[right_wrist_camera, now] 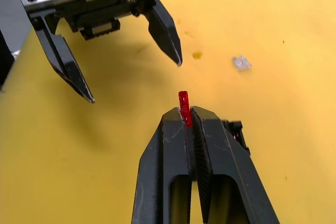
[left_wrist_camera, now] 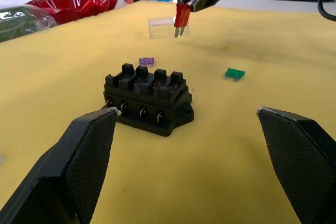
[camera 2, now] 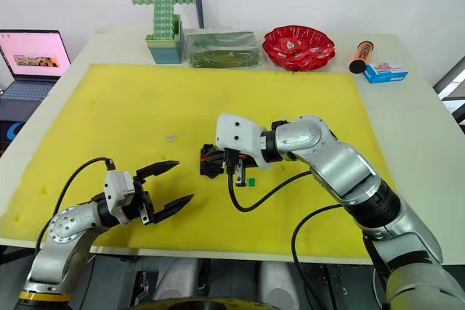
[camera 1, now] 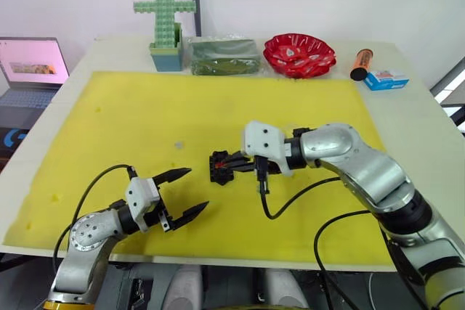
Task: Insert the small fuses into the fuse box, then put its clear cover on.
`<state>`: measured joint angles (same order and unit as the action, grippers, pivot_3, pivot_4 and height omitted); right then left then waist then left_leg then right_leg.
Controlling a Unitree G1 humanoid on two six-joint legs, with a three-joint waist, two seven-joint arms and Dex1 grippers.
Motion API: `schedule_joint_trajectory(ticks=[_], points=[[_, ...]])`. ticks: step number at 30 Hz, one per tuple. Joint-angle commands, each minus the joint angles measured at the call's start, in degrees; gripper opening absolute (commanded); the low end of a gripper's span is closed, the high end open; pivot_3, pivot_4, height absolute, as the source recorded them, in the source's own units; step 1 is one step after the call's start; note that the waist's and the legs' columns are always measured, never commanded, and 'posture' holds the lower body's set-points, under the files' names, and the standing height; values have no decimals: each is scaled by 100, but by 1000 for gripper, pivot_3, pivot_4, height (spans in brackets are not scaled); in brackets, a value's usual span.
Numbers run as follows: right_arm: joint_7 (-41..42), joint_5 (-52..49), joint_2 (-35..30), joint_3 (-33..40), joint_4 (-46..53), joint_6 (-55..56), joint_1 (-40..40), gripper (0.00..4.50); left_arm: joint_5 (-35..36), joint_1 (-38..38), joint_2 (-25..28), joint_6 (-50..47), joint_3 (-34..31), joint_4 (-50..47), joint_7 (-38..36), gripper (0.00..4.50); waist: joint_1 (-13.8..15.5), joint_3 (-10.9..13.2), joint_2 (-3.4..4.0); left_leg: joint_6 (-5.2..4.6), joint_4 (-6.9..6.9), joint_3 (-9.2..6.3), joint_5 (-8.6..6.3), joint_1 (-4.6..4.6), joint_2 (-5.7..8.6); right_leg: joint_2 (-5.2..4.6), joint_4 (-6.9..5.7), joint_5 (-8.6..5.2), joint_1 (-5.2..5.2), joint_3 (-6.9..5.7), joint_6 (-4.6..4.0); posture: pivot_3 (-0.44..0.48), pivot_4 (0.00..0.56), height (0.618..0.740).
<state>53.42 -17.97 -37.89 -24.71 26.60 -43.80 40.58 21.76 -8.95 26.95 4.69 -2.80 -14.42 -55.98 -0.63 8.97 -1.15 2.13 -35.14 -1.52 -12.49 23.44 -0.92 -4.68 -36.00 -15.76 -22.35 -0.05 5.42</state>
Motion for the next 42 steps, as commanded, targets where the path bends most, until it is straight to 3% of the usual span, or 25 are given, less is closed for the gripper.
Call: schedule_joint_trajectory(ticks=[1, 15, 42], points=[[21, 271, -23, -156, -29, -31, 209, 0, -53, 129, -132, 151, 104, 8, 185, 4477, 2, 0, 0, 0, 0, 0, 0, 0, 0, 0, 0, 0, 0, 0, 0, 0, 150, 740], [163, 930, 134, -572, -376, 169, 411, 0, -187, 388, -304, 145, 405, 153, 544, 4477, 4, 0, 1, 0, 0, 0, 0, 0, 1, 3, -2, 2, 1, -2, 3, 0, 150, 740], [431, 1221, 275, -663, -423, 166, 281, 0, -294, 477, -270, 113, 505, 158, 669, 4477, 0, 0, 1, 0, 0, 0, 0, 0, 2, 3, -2, 2, 0, -2, 3, 0, 150, 740]])
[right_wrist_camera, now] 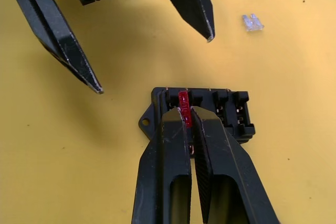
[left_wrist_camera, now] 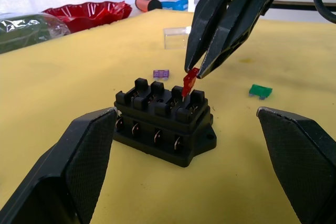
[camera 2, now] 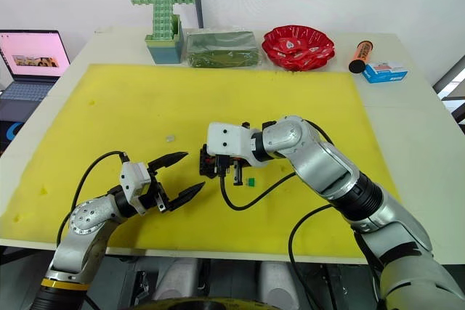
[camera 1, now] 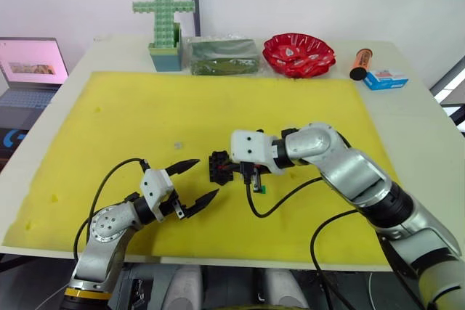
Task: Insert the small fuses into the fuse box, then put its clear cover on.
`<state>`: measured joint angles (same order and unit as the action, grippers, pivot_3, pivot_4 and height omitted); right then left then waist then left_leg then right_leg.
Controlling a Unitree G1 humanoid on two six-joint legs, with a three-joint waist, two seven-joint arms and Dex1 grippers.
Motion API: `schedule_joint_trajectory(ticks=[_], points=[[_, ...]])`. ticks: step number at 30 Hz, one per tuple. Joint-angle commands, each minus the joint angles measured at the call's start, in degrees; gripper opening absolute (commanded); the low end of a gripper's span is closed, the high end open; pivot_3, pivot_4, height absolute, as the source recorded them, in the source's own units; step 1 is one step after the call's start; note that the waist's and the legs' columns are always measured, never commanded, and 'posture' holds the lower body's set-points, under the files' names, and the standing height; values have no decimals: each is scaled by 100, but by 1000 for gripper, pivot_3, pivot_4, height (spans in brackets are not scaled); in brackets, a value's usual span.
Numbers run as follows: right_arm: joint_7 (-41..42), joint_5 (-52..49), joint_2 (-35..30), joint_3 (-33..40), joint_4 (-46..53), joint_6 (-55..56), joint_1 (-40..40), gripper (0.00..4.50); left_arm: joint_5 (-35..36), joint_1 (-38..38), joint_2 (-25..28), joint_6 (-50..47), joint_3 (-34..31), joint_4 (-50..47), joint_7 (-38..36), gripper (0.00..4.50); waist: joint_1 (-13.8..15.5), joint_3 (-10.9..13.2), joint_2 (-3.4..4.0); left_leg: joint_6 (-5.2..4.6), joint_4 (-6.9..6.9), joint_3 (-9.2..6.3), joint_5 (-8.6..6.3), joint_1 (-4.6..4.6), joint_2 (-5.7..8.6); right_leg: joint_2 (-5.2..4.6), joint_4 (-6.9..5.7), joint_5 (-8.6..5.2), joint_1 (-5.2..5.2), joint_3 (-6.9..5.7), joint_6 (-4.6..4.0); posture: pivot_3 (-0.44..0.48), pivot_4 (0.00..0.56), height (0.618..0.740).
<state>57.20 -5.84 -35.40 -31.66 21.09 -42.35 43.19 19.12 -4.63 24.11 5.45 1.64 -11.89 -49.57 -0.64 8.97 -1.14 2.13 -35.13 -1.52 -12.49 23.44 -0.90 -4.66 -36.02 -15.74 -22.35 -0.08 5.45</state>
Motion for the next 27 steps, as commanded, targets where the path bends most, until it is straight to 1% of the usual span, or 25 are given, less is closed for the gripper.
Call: schedule_joint_trajectory(ticks=[1, 10, 22, 27], points=[[59, 7, 27, 34, 131, 11, 16, 0, -28, 40, 15, 37, 64, -100, 28, 4477, 1, 0, 0, 0, 0, 0, 0, 0, 0, 0, 0, 0, 0, 0, 0, 0, 150, 740], [109, 14, 27, 26, 95, 28, -20, 0, 1, 29, 28, 7, 100, -130, 32, 4477, 0, 0, 0, 0, 0, 0, 0, 0, 0, 0, 0, 0, 0, 0, 0, 0, 150, 740], [119, -134, 171, 209, 129, -170, 105, 0, 2, 6, 37, 1, 124, -148, 42, 4477, -2, 0, 0, 0, 0, -1, 0, 0, 0, 0, 0, 0, 0, 0, -1, 0, 150, 740], [112, -58, 142, 136, 84, -141, 81, 0, 4, -1, 38, -6, 130, -154, 40, 4477, 1, 0, 0, 0, 0, 0, 0, 0, 0, 0, 0, 0, 0, 0, -1, 0, 150, 740]])
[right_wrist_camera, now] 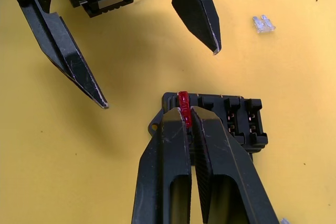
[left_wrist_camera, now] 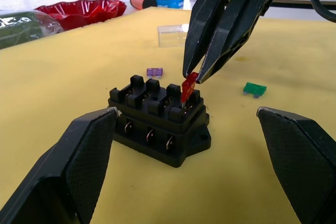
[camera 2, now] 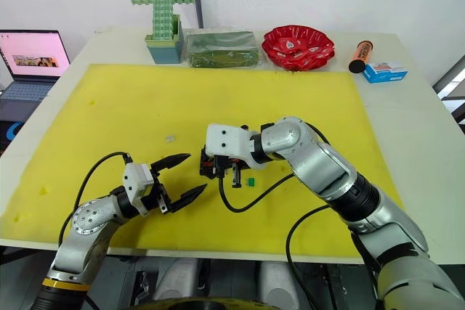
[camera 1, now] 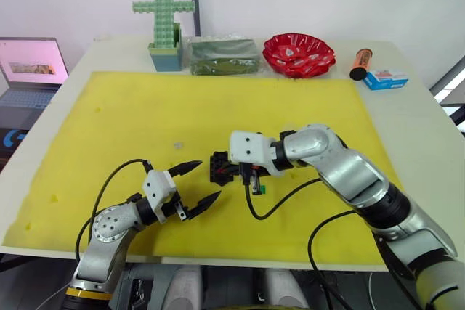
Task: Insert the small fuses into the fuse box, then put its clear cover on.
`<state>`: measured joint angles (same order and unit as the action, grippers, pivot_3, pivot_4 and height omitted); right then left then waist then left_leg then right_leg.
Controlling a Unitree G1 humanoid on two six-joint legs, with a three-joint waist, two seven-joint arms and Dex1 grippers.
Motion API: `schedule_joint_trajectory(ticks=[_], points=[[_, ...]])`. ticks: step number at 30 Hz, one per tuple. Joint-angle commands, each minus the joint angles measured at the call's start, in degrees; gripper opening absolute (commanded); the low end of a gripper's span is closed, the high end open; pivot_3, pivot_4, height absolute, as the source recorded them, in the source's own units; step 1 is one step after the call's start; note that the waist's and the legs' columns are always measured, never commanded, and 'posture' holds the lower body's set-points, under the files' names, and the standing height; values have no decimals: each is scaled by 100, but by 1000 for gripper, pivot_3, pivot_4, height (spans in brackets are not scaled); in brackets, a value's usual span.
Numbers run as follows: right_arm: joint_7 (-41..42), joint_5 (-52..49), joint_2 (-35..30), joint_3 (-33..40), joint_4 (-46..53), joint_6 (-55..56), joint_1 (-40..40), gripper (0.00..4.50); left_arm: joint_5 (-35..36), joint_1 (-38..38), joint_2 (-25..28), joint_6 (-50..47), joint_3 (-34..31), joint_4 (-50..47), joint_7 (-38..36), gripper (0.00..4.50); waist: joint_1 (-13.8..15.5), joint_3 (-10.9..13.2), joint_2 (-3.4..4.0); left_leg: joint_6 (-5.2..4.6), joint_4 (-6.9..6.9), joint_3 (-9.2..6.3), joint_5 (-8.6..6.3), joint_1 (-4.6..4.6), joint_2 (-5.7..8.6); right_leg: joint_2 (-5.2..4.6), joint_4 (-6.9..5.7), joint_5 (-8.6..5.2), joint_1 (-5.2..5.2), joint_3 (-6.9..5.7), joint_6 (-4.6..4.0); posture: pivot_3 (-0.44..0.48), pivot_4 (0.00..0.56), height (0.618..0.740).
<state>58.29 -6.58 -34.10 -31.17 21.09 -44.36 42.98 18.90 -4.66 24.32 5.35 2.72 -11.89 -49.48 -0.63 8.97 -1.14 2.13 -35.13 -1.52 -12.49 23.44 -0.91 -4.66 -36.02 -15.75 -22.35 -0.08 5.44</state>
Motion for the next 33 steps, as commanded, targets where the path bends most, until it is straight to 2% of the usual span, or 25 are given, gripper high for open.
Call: schedule_joint_trajectory(ticks=[1, 33], points=[[4, 41, 2, 72, 58, 94, 93, 0, 18, 14, 13, 5, 27, -143, 32, 4477, 0, 0, 0, 0, 0, 0, 0, 0, 0, 0, 0, 0, 0, 0, 0, 0, 150, 740], [69, 169, 6, -139, -103, 29, 42, 0, -42, 30, -16, -16, 75, -169, 82, 4477, 0, 0, 0, 0, 0, 0, 0, 0, 0, 0, 0, 0, 0, 0, 0, 0, 150, 740]])
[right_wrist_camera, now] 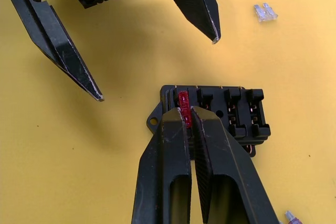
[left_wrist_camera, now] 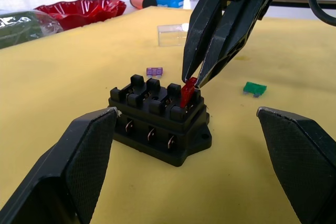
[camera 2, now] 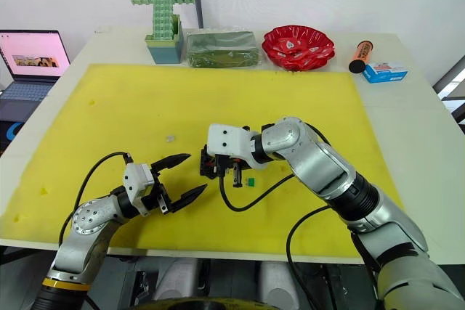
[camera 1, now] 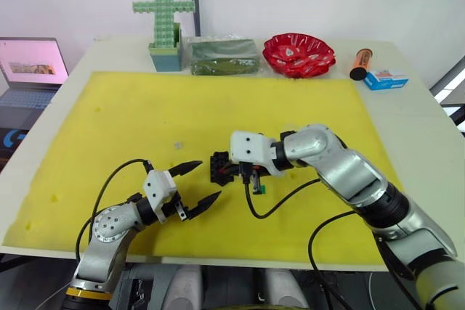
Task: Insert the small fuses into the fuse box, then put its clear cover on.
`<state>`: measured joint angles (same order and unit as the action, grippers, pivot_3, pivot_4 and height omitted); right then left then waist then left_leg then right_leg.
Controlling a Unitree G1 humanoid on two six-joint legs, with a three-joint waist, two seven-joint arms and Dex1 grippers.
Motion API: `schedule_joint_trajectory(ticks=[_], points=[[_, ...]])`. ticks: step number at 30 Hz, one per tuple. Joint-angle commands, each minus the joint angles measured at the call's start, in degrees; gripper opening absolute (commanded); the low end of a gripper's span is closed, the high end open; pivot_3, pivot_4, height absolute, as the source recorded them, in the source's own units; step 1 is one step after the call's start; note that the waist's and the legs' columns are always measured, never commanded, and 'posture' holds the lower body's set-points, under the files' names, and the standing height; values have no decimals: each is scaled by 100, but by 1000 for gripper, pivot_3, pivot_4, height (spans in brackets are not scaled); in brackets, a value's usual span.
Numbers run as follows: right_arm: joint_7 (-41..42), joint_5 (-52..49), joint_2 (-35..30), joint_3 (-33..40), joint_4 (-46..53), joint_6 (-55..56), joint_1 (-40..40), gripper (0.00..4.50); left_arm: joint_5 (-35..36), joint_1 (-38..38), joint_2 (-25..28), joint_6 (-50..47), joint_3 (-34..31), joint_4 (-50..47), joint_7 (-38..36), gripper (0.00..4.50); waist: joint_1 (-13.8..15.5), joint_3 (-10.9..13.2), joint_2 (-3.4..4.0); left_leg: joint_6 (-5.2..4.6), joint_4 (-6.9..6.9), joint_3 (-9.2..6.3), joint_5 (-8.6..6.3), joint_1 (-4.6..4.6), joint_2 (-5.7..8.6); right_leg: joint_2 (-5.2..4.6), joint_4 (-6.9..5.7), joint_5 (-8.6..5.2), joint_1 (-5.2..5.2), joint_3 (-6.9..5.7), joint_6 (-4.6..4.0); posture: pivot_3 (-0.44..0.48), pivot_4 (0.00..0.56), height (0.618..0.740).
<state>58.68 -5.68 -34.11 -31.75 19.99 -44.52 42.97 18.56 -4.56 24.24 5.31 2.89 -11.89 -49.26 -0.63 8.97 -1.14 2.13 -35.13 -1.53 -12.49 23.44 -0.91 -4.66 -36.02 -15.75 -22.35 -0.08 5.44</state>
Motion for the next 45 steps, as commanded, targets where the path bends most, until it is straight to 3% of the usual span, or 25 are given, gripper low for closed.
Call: schedule_joint_trajectory(ticks=[1, 15, 29, 42, 45], points=[[38, 87, 2, -101, 2, 57, 32, 0, -4, 18, 0, -30, 60, -195, 71, 4477, 1, 0, 0, 0, 0, 0, 0, 0, 0, 0, 0, 0, 0, 0, 0, 0, 150, 740], [42, 222, -8, -257, -194, 161, -78, 0, 25, 63, 46, -267, 82, -416, 190, 4477, 0, -1, 0, 0, 0, 0, 0, -3, 0, 0, 0, 0, 2, 0, 0, 0, 150, 740], [-46, -157, 70, 159, -146, -369, -107, 0, 27, 122, 48, -278, 104, -362, 181, 4477, 6, -2, 1, 0, 0, -1, 0, -4, 0, -1, 0, -1, 4, 0, -1, 0, 150, 740], [-107, 8, 58, 51, -202, 126, -201, 0, 3, 30, 67, -161, 68, -273, 97, 4477, 1, -2, 1, 0, 0, 0, 0, -4, 0, -1, 0, -1, 3, 0, -2, 0, 150, 740], [-118, -21, 93, 102, -176, 159, -199, 731, 0, 32, 56, -142, 64, -248, 89, 4500, 5, -2, 1, 0, 0, -1, 0, -4, 0, -1, 0, -1, 3, 0, -2, 0, 150, 740]])
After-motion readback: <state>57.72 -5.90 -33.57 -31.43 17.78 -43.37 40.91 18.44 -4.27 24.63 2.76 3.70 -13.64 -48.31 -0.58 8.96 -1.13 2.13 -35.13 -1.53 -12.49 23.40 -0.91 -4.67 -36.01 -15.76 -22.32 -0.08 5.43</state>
